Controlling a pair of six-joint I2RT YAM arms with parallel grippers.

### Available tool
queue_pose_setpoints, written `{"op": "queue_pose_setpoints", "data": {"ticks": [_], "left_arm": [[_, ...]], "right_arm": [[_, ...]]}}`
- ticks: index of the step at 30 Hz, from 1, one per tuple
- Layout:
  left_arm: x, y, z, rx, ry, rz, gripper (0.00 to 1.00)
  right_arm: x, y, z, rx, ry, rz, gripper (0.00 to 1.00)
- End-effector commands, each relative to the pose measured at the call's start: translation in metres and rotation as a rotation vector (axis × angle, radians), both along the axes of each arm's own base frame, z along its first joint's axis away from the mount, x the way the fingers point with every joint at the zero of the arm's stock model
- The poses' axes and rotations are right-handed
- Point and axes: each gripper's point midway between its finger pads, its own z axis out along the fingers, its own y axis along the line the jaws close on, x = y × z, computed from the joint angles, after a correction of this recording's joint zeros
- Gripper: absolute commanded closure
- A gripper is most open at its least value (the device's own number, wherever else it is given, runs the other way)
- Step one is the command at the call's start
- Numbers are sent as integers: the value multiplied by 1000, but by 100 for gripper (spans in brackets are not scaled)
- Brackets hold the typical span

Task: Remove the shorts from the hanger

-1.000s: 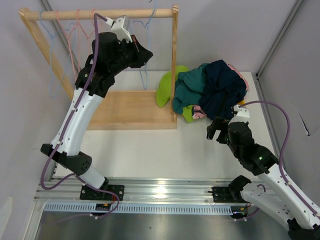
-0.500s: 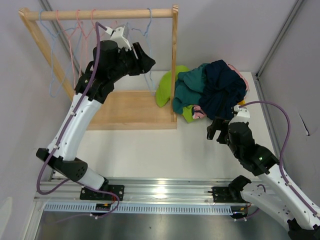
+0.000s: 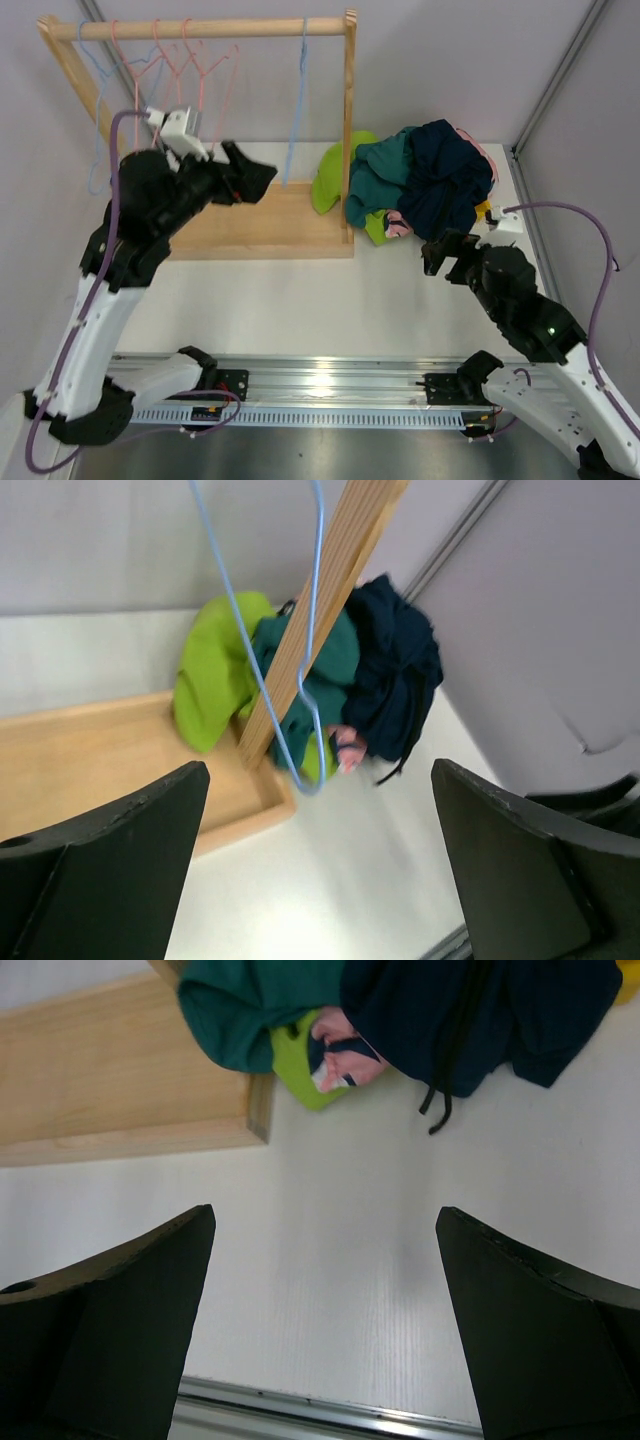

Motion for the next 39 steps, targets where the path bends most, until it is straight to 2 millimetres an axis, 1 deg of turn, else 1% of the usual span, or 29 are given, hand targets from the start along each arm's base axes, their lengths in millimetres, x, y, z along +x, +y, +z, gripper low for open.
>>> {"op": "queue_pose_setpoints", "data": {"ticks": [1,2,3,5,6,7,9,10,11,12,13,14,15,16,18,19,20,22,23,24,25,28,30,33,34,35,39], "left_arm": [[-31,31,-36,90,7,52,0],[-36,45,-39,96,-1,107,1],[-48,54,-64,113,23,122,1],[-60,66,-75,115,19,152,1],[-71,73,-99,133,46,161,1],[-76,78,-103,135,44,175,0],[-82,89,-131,163,76,214,0],[-92,98,-127,138,38,232,1],[-94,101,-139,145,48,244,1],[-97,107,-141,140,33,265,1],[-102,111,-152,132,20,279,1],[-105,115,-154,124,4,290,1],[-107,119,-155,116,-10,306,1],[-107,120,-162,118,-14,312,1],[-114,127,-165,94,-46,334,1],[-115,131,-167,80,-53,353,1],[-120,133,-162,53,-90,355,1],[-122,136,-162,32,-109,364,1],[-121,135,-169,33,-103,367,1],[-124,137,-165,12,-128,372,1],[-124,138,-166,9,-135,375,1],[-123,147,-173,-1,-130,426,1],[-124,158,-176,-5,-115,489,1],[-123,161,-178,-6,-100,508,1],[-122,160,-175,-4,-99,505,1],[-120,158,-180,8,-86,500,1],[-118,158,-182,18,-76,503,1]], "right_arm": [[-19,-2,58,79,-155,76,1],[-23,-5,65,89,-180,84,1],[-32,-8,78,117,-231,104,1],[-41,-14,88,126,-281,117,1],[-45,-17,92,132,-301,119,1],[-53,-24,96,144,-330,118,1],[-60,-32,99,145,-355,110,0],[-66,-38,98,148,-364,99,1],[-67,-45,96,143,-364,74,1],[-69,-49,92,137,-356,63,1],[-71,-52,91,137,-362,54,1],[-73,-56,86,138,-366,41,1],[-73,-57,81,136,-361,38,1],[-74,-57,78,139,-357,36,1],[-74,-58,72,143,-354,33,1],[-74,-57,72,150,-352,34,1],[-74,-56,73,153,-354,39,0],[-73,-50,76,157,-360,61,1],[-72,-49,74,152,-356,66,1],[-71,-48,72,145,-352,66,1],[-70,-47,70,140,-346,66,1],[-71,-44,68,139,-338,88,1],[-73,-41,69,145,-348,108,1],[-74,-39,68,145,-354,126,1],[-74,-39,68,145,-354,124,1],[-74,-38,68,144,-354,129,1],[-75,-34,69,140,-364,154,0]]}}
